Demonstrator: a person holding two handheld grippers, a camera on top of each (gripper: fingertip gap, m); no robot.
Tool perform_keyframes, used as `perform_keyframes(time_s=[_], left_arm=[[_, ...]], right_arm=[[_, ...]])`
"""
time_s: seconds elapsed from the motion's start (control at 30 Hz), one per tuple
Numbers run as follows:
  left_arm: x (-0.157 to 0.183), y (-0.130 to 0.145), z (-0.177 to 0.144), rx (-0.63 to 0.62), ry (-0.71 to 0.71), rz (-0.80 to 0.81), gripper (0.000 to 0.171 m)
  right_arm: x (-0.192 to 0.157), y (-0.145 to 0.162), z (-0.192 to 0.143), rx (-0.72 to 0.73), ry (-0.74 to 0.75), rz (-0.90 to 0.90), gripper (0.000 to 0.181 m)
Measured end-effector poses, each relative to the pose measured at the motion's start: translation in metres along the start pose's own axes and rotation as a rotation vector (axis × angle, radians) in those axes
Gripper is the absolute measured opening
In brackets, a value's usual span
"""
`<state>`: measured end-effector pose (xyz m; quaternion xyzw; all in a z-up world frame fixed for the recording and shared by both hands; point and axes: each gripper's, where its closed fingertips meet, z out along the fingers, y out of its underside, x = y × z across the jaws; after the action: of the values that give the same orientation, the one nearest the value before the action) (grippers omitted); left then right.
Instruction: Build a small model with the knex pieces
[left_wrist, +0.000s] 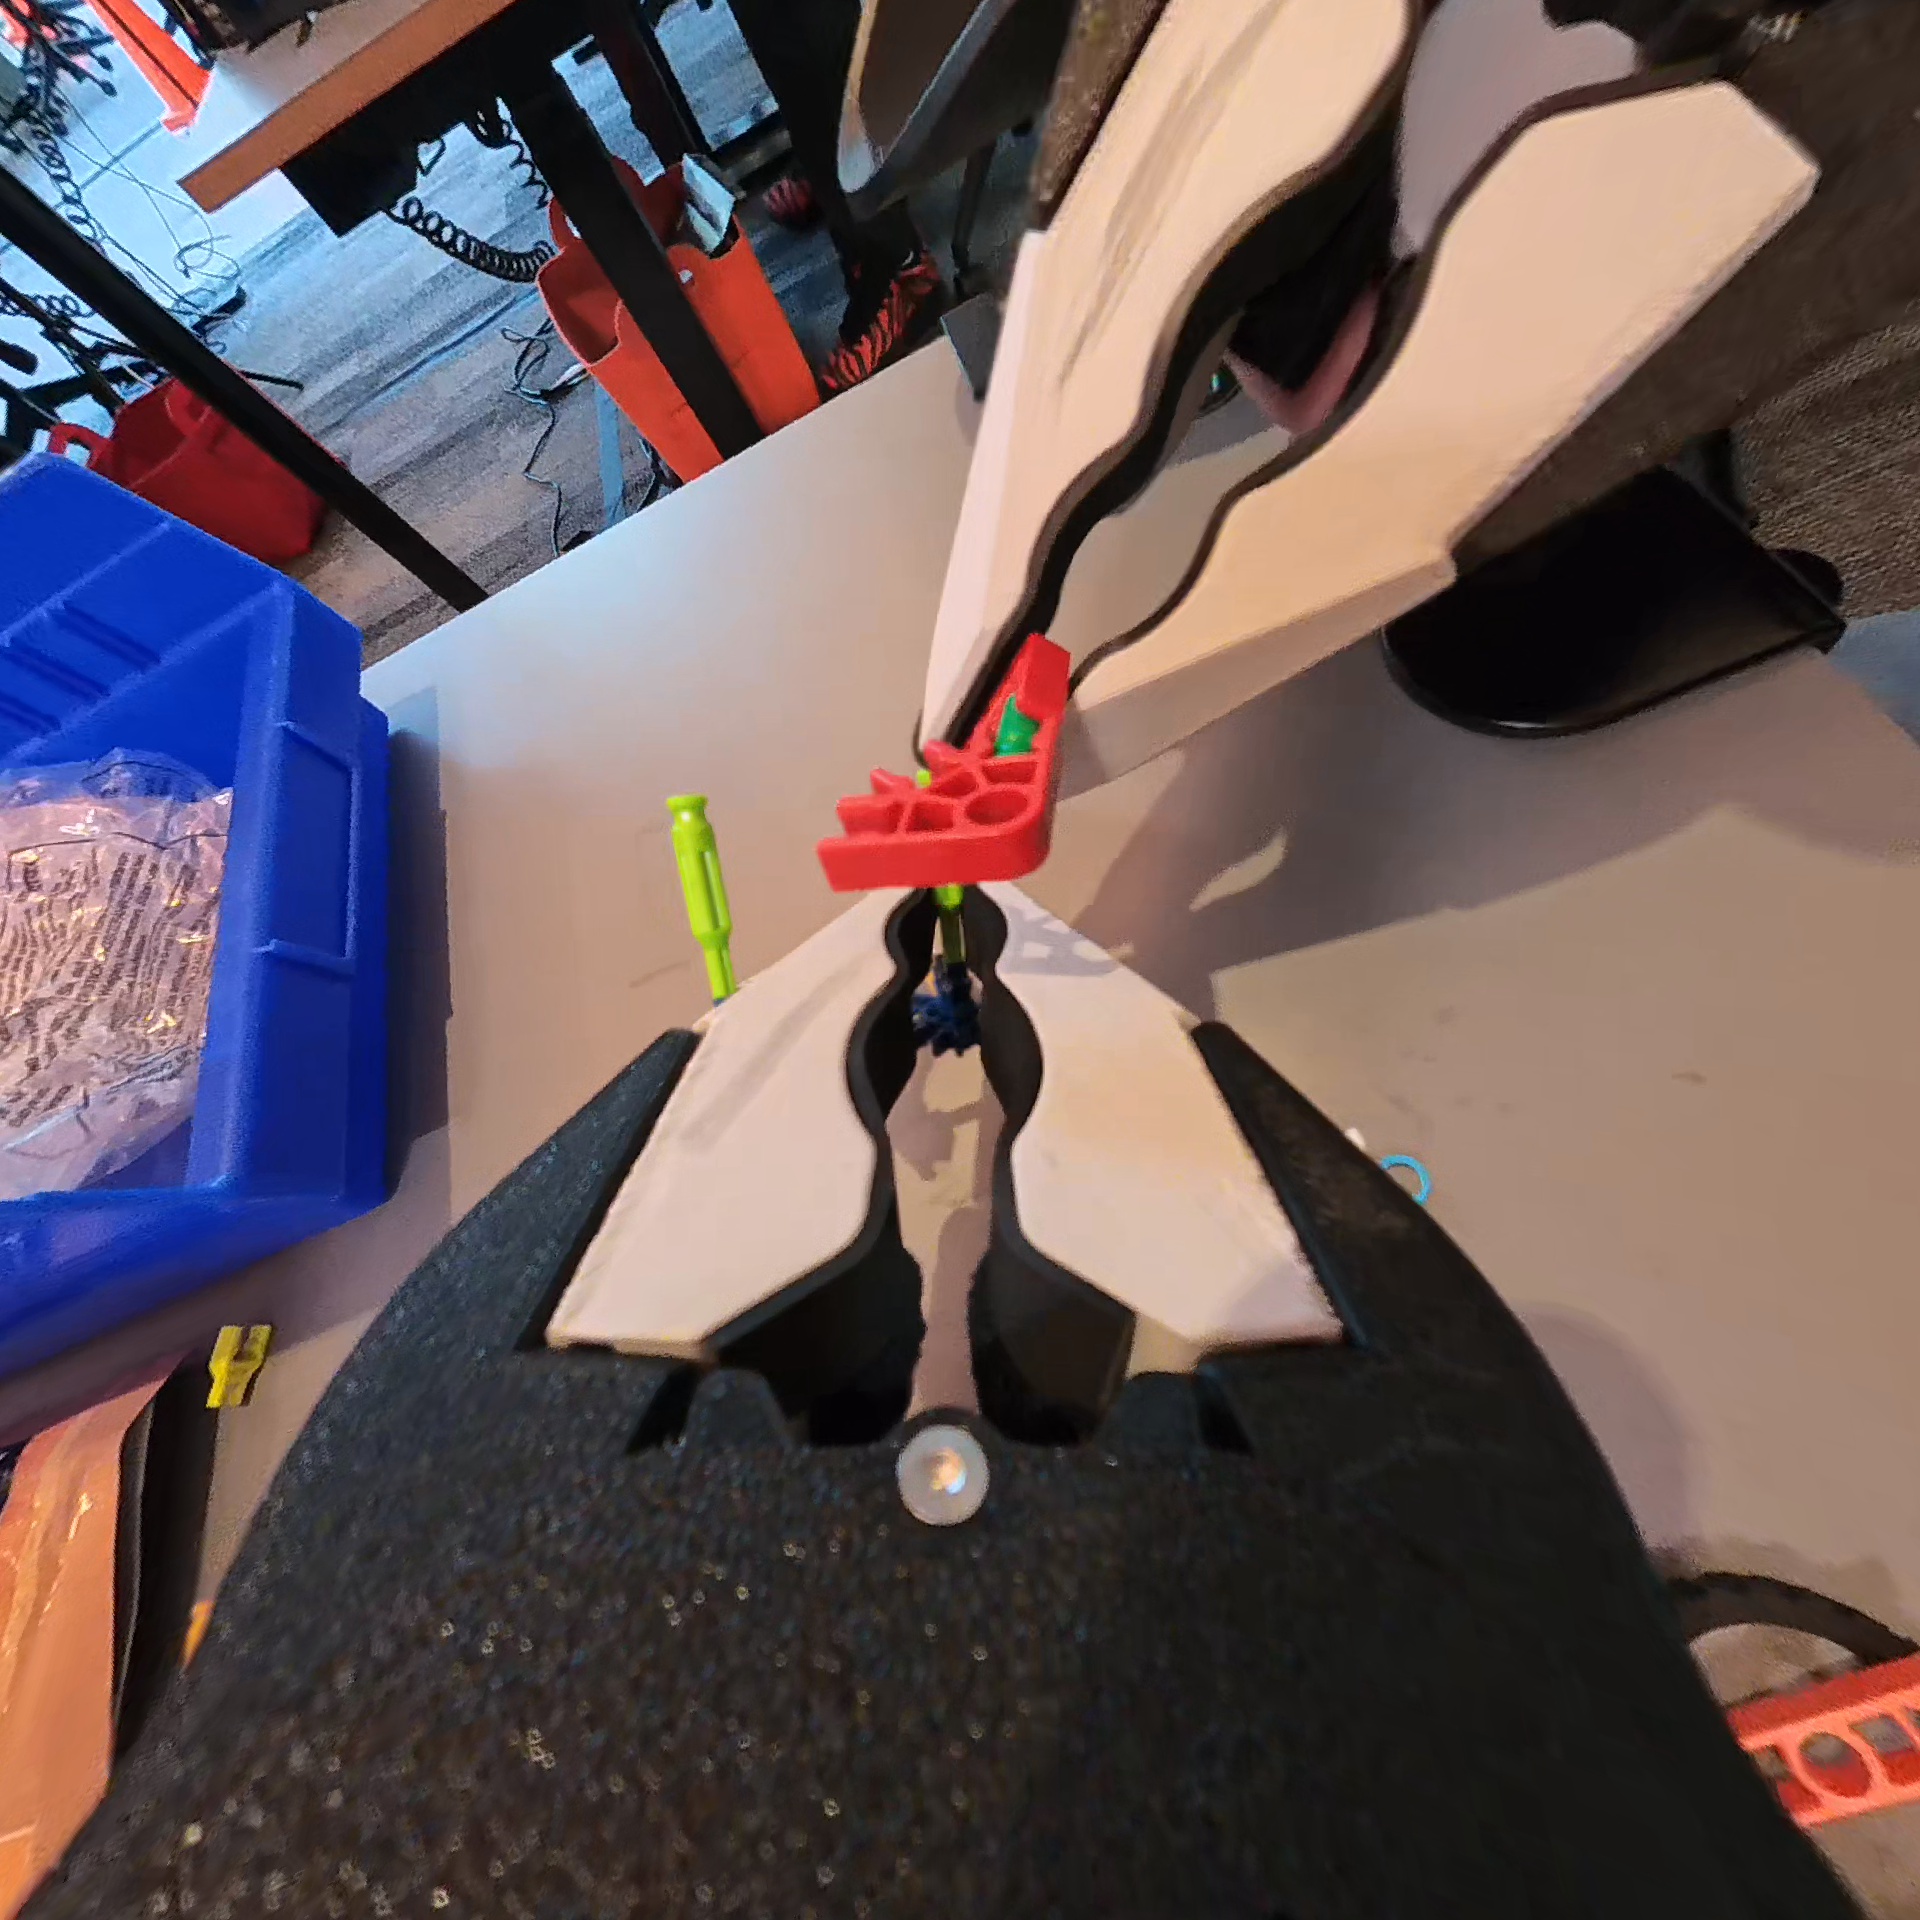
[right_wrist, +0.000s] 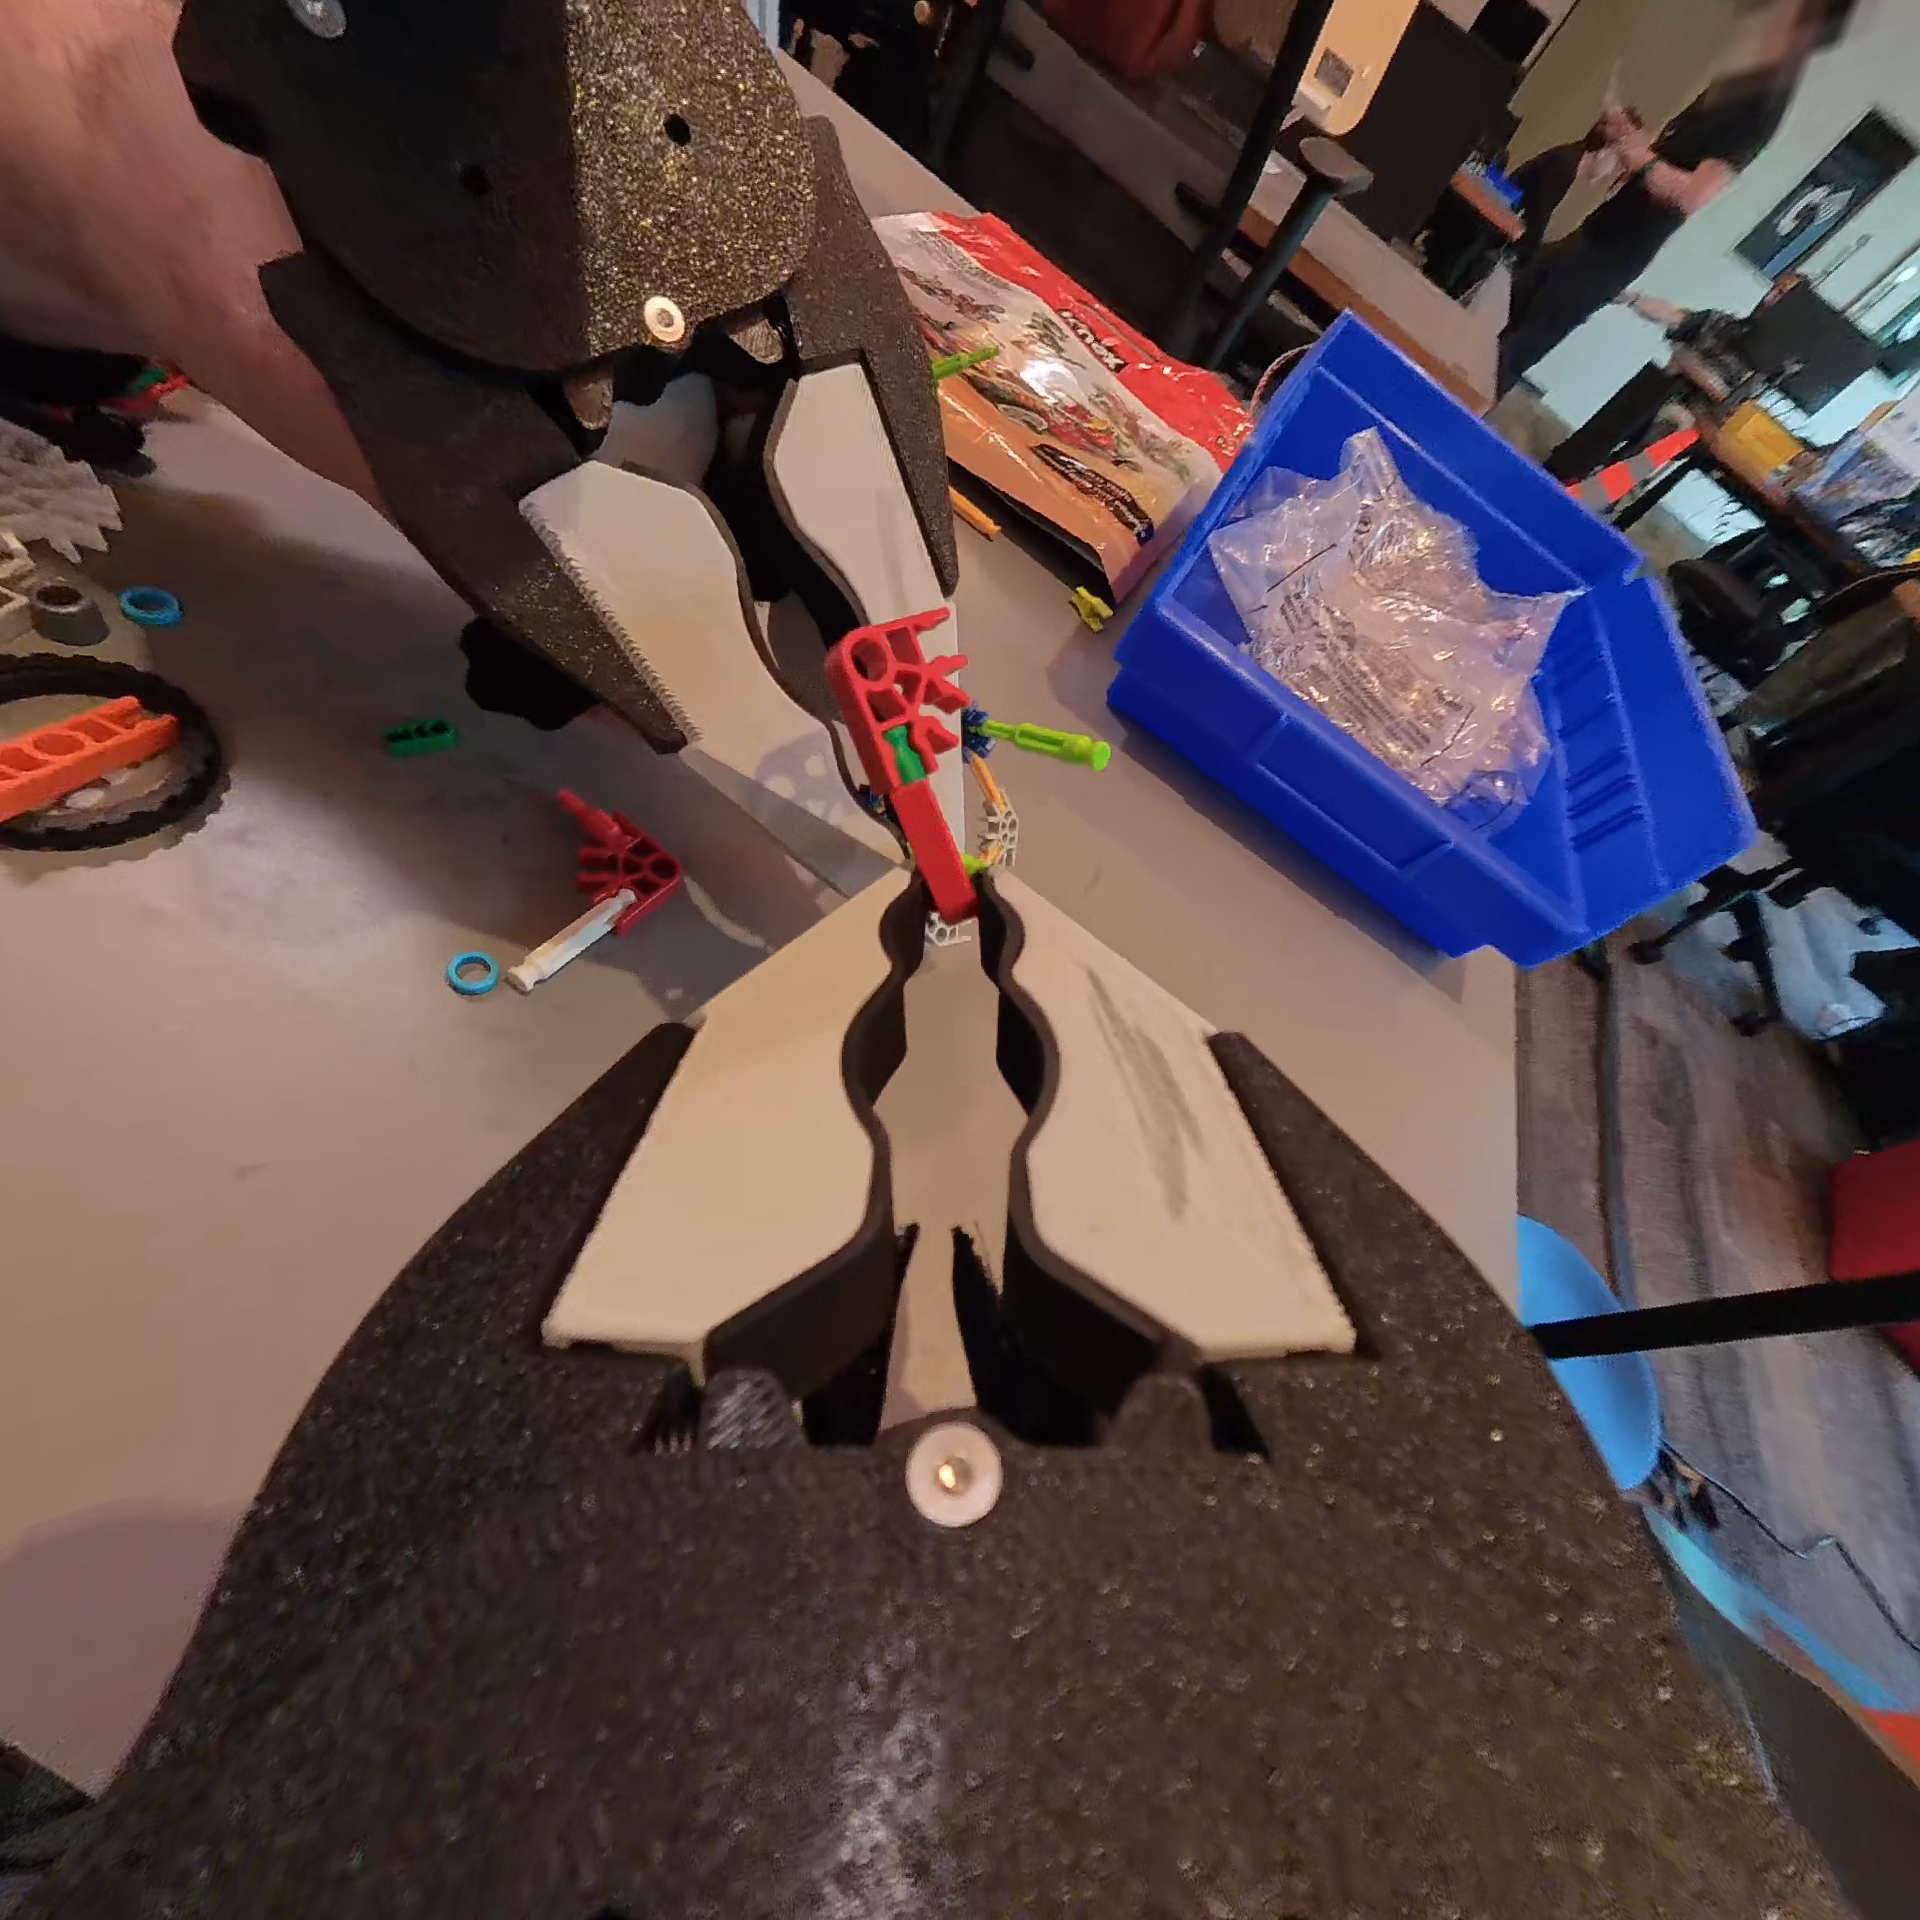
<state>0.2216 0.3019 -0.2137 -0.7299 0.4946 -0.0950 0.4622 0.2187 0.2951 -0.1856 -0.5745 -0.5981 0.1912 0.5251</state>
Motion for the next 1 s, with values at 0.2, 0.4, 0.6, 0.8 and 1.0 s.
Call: perform_keyframes(time_s=[0.2, 0.4, 0.6, 0.8, 1.0], left_arm=[[0.004, -0.002, 0.000, 0.024, 0.071, -0.117, 0.002], [0.005, 0.003, 0.000, 0.003, 0.132, -0.236, 0.002], [0.006, 0.008, 0.003, -0.055, 0.120, -0.215, 0.002], [0.009, 0.009, 0.004, -0.102, 0.089, -0.142, 0.002], [0.010, 0.015, 0.008, -0.192, 0.033, -0.013, 0.001]], right_arm=[[0.005, 0.005, 0.001, -0.027, 0.063, 0.021, 0.005], [0.001, 0.016, 0.008, -0.081, -0.004, 0.147, 0.005], [-0.004, 0.026, 0.013, -0.165, -0.036, 0.199, 0.006], [-0.011, 0.038, 0.015, -0.258, -0.075, 0.222, 0.006], [-0.015, 0.046, 0.012, -0.273, -0.088, 0.286, 0.006]])
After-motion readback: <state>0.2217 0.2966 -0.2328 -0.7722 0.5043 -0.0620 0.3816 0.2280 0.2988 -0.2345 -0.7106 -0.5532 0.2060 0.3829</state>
